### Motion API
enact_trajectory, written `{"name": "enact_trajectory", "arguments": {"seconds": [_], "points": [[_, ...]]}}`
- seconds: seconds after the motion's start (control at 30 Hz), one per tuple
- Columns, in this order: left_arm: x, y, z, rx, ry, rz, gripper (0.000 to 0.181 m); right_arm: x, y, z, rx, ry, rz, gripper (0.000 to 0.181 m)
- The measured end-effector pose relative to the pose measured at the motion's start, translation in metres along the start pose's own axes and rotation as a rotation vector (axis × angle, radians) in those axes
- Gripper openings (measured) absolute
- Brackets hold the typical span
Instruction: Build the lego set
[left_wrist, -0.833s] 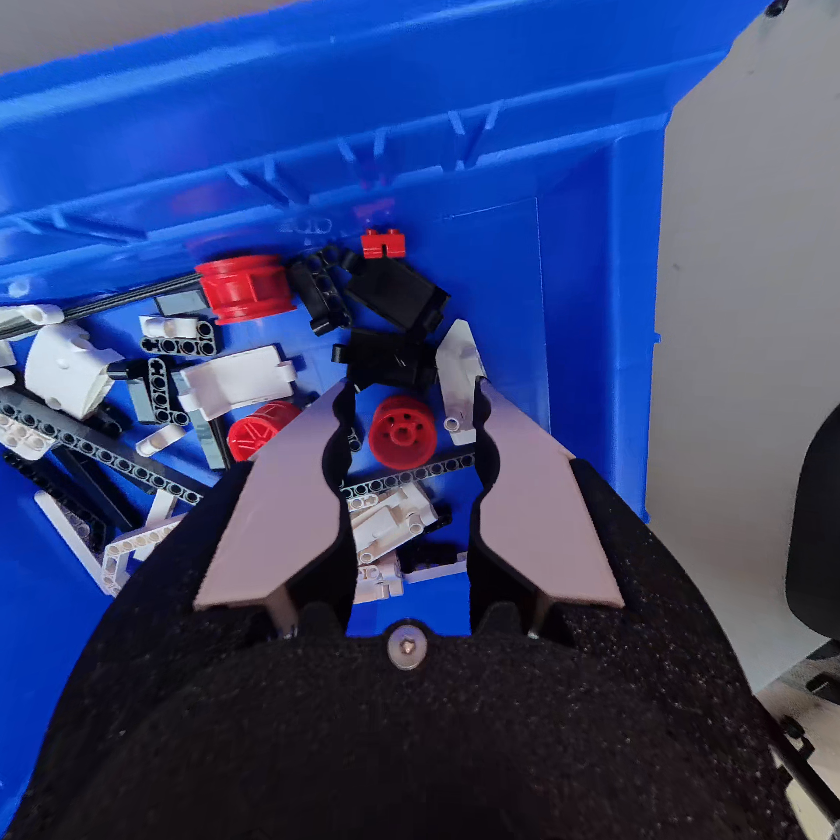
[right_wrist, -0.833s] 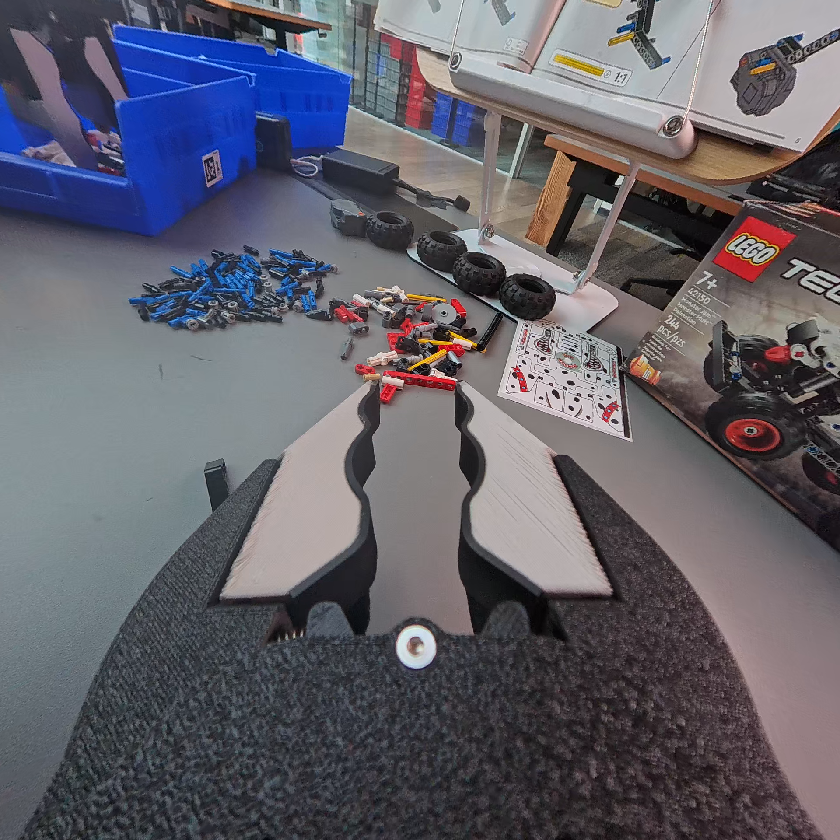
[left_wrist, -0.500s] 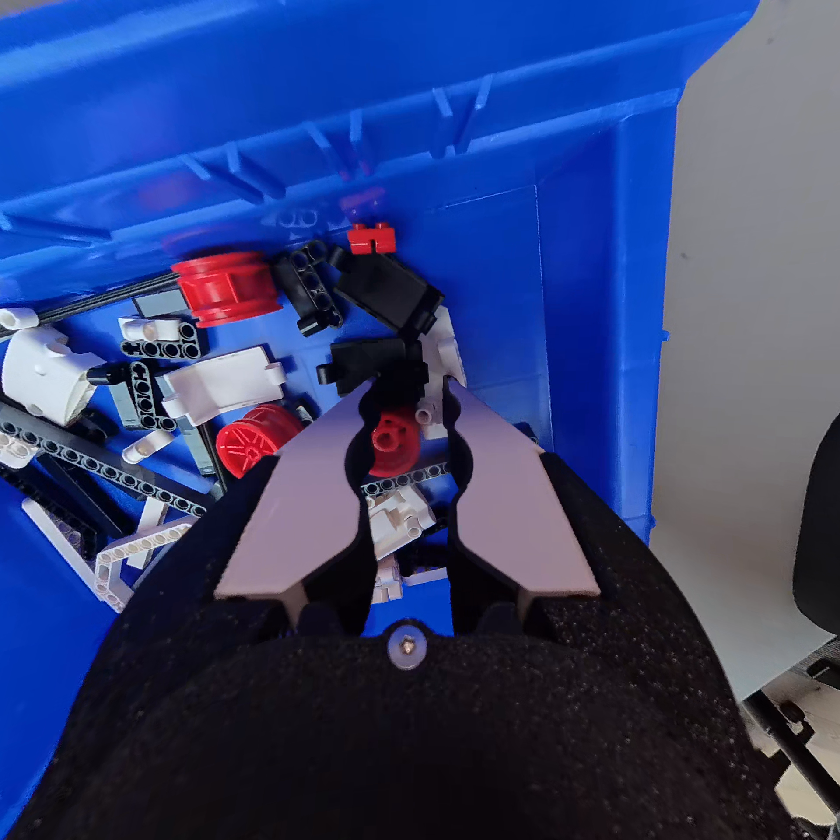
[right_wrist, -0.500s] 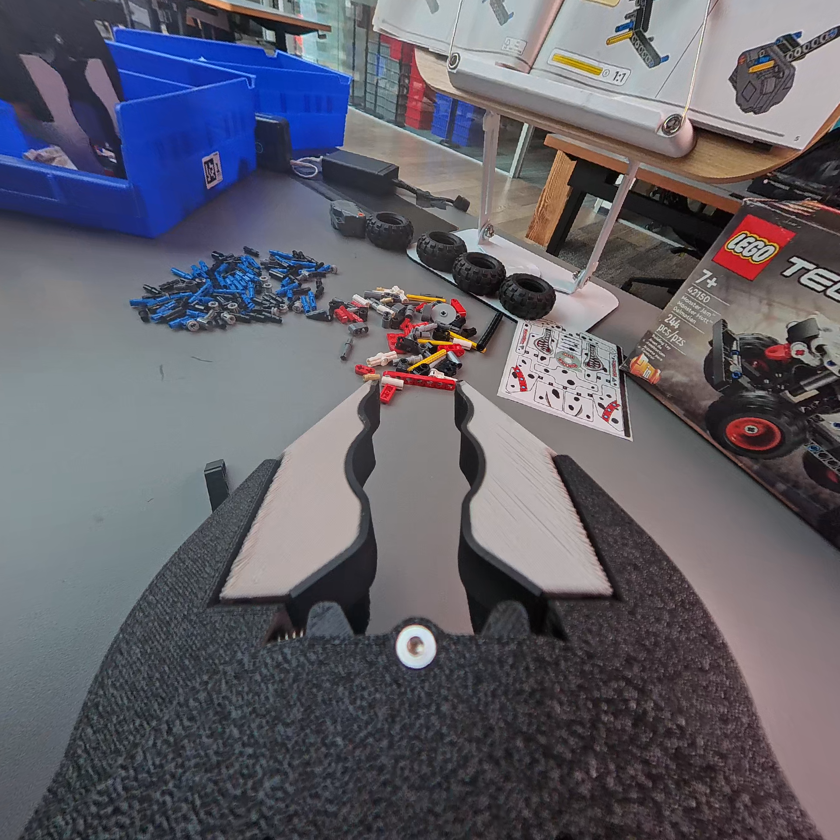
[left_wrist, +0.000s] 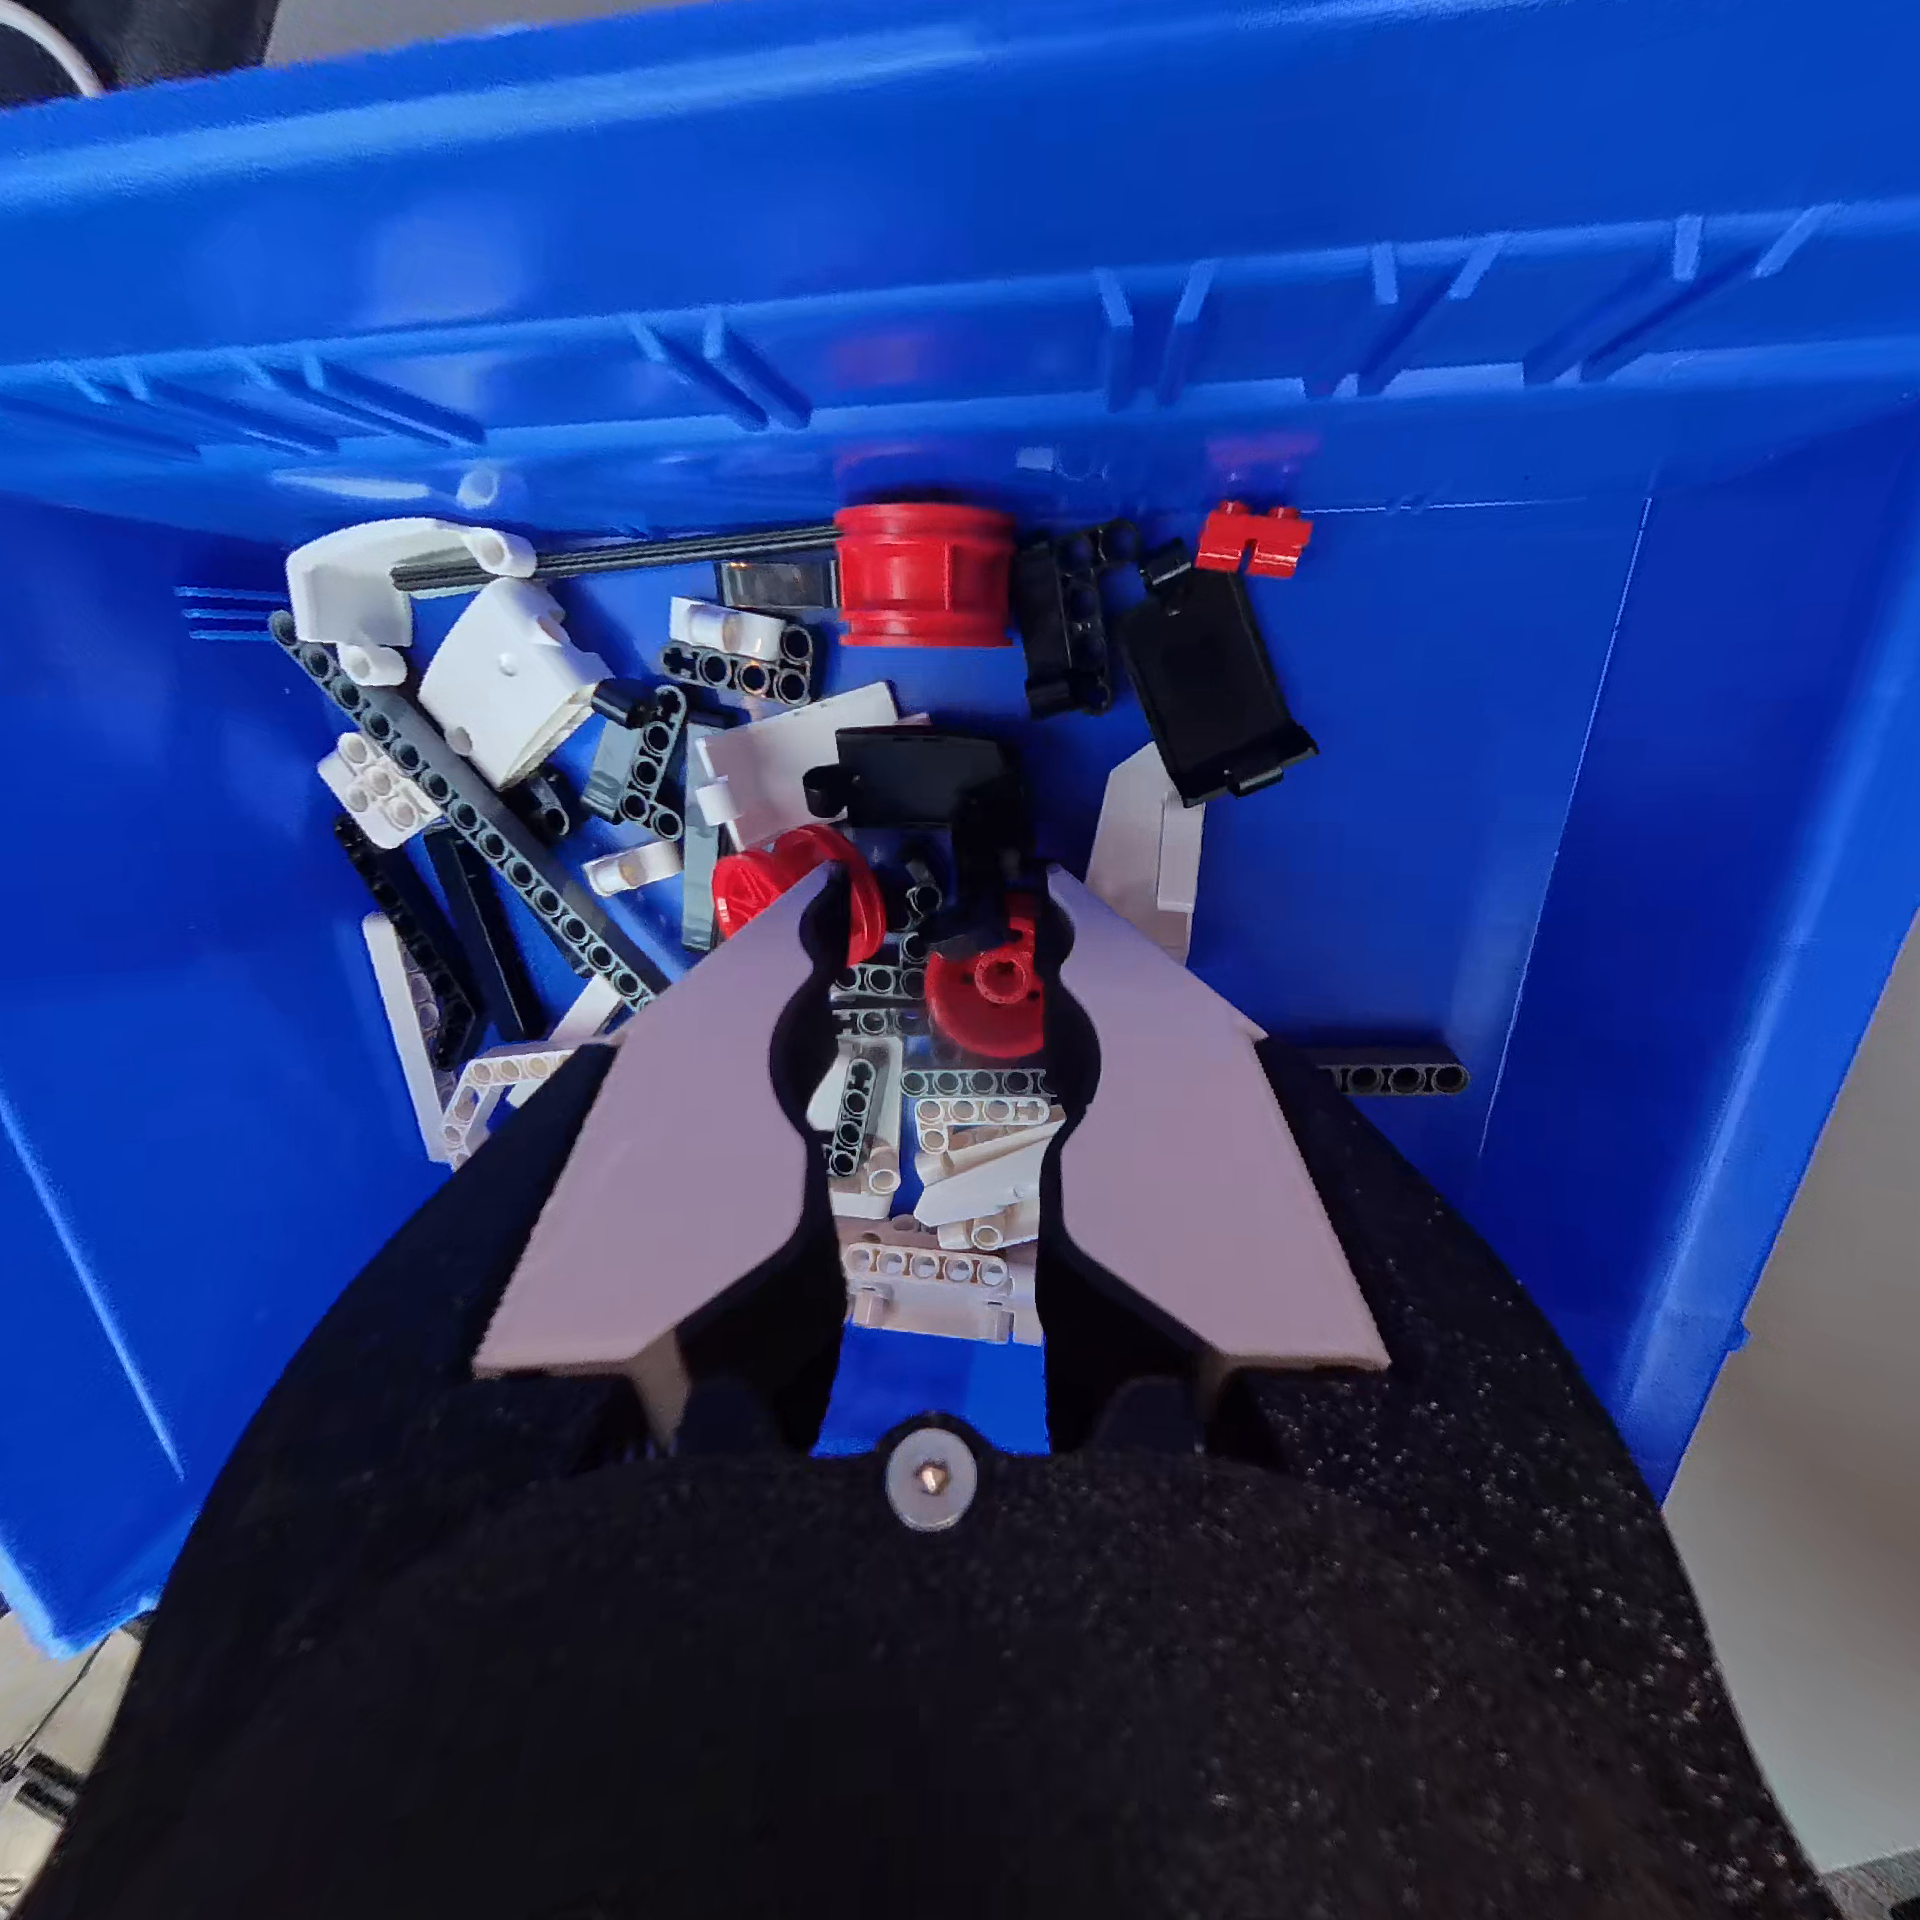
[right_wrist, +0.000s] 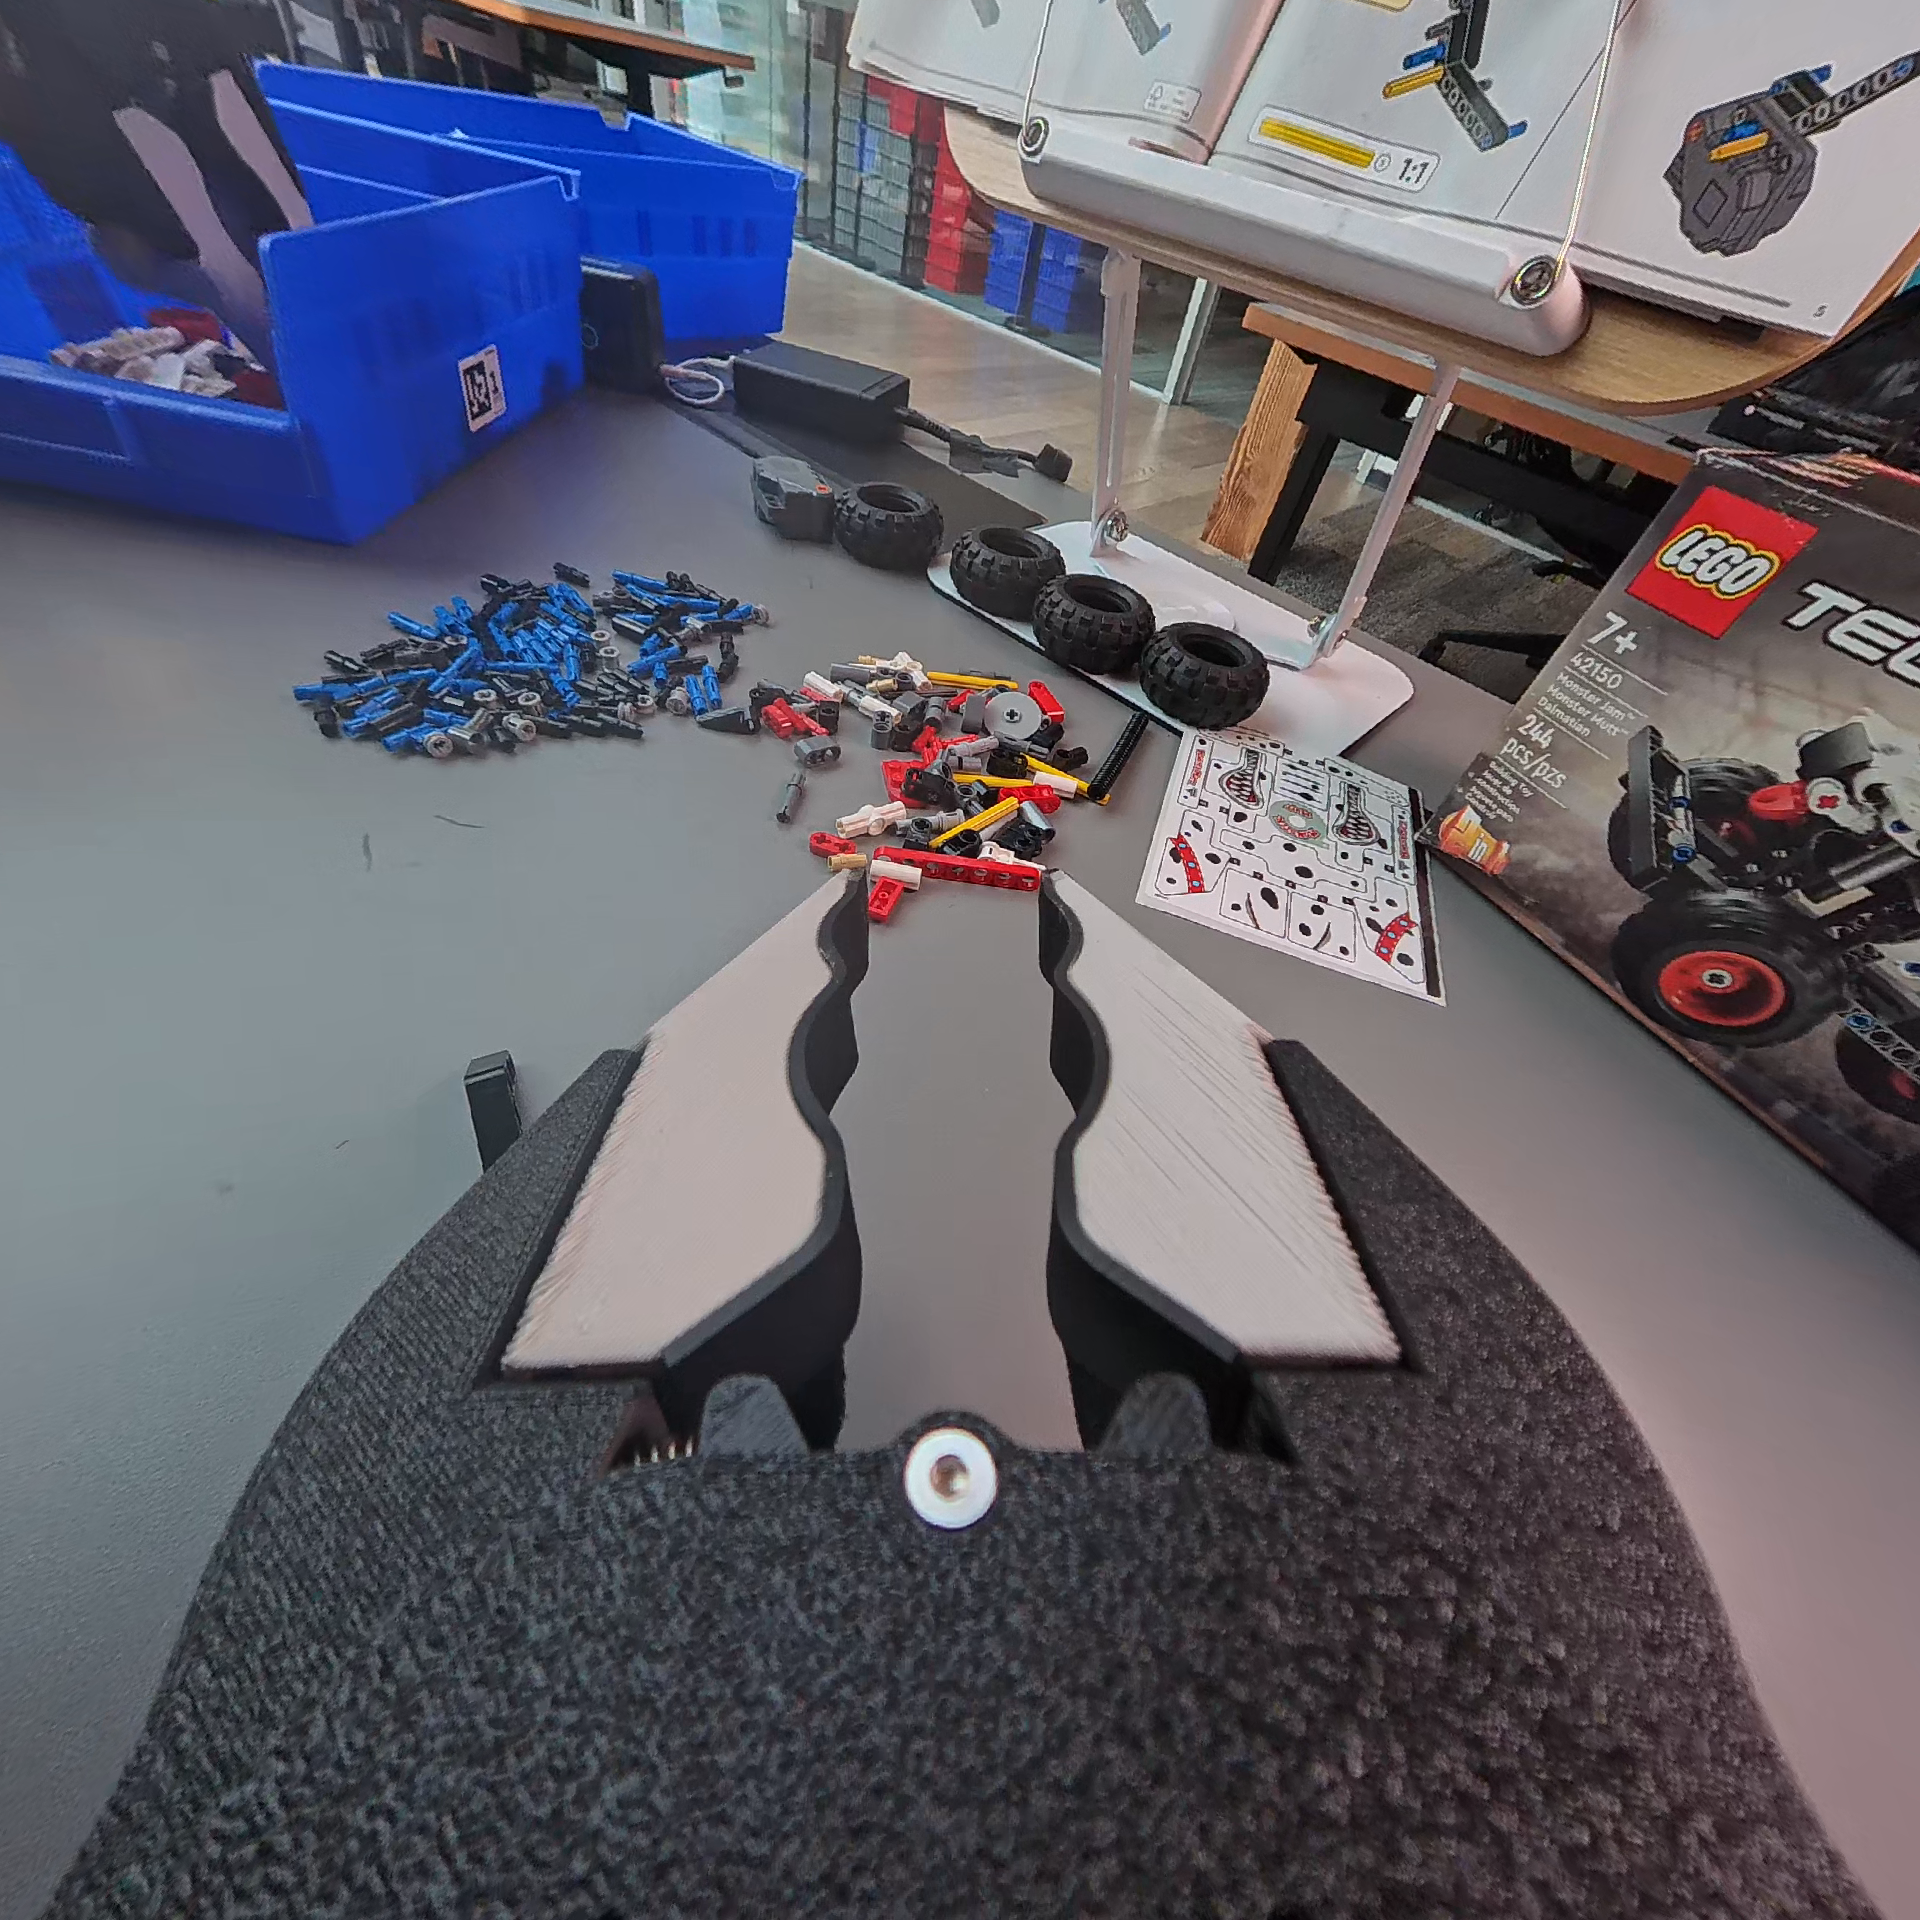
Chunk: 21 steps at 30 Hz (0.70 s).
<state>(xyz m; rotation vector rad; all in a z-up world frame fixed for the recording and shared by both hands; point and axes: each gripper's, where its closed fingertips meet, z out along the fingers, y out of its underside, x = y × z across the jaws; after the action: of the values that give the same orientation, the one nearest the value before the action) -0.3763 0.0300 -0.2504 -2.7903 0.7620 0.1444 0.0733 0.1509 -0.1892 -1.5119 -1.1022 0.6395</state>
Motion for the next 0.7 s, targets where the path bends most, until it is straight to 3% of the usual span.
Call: {"name": "enact_trajectory", "arguments": {"seconds": [0.03,0.27,0.43,0.57,0.7], "points": [[-0.002,-0.001,-0.003,0.009,-0.009,-0.008,0.036,0.000,0.000,0.000,0.000,0.000,0.000,0.033],[-0.018,-0.022,-0.036,0.182,-0.143,-0.079,0.036,-0.001,0.000,0.000,0.000,-0.002,-0.007,0.032],[-0.011,-0.053,-0.090,0.453,-0.272,-0.120,0.036,-0.003,0.000,0.000,0.000,-0.007,-0.020,0.033],[0.034,-0.084,-0.141,0.777,-0.242,-0.160,0.038,-0.006,0.000,0.000,-0.001,-0.015,-0.037,0.033],[0.096,-0.097,-0.157,1.001,-0.086,-0.233,0.052,-0.005,0.000,-0.001,0.003,-0.017,-0.044,0.032]]}}
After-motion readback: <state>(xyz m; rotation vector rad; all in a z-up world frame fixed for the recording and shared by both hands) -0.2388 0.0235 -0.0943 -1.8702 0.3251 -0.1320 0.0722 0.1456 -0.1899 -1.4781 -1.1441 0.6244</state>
